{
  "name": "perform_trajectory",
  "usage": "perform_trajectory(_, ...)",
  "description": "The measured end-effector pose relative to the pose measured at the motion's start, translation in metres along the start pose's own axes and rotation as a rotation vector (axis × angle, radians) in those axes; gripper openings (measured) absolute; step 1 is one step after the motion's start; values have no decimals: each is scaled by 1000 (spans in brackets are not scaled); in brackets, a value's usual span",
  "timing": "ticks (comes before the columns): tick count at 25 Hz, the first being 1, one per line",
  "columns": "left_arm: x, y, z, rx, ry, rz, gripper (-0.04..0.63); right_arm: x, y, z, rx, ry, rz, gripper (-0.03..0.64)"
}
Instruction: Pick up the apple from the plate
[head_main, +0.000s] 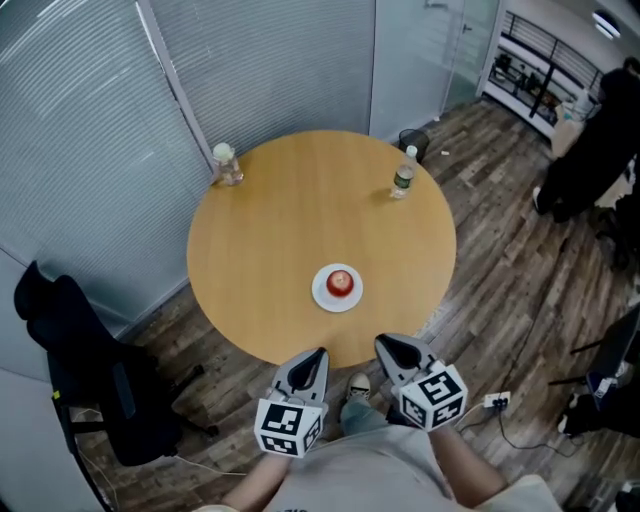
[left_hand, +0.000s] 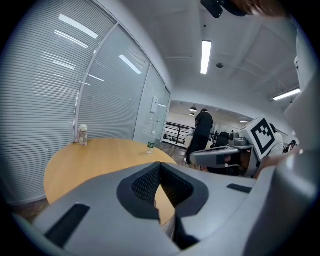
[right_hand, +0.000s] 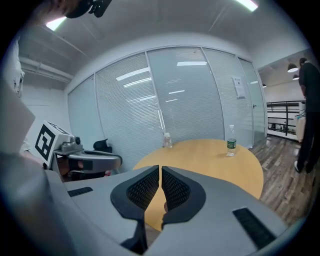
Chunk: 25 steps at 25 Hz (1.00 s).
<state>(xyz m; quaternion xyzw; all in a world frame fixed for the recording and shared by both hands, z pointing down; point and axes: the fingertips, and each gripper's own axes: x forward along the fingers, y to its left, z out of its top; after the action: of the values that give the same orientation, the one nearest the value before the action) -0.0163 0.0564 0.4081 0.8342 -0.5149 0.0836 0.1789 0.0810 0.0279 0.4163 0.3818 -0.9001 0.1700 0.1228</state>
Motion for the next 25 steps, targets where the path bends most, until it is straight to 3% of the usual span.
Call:
perform_trajectory(6,48,1,25,-3,-22,8,2,20,-33,19,-13,0,50,40)
perform_trajectory(14,68,13,30,-18,-3,28,2,36,-50,27,8,6,60,40)
perform_trajectory(25,86,37,45,1,24,-11,2,59,-57,35,18,25,3,38)
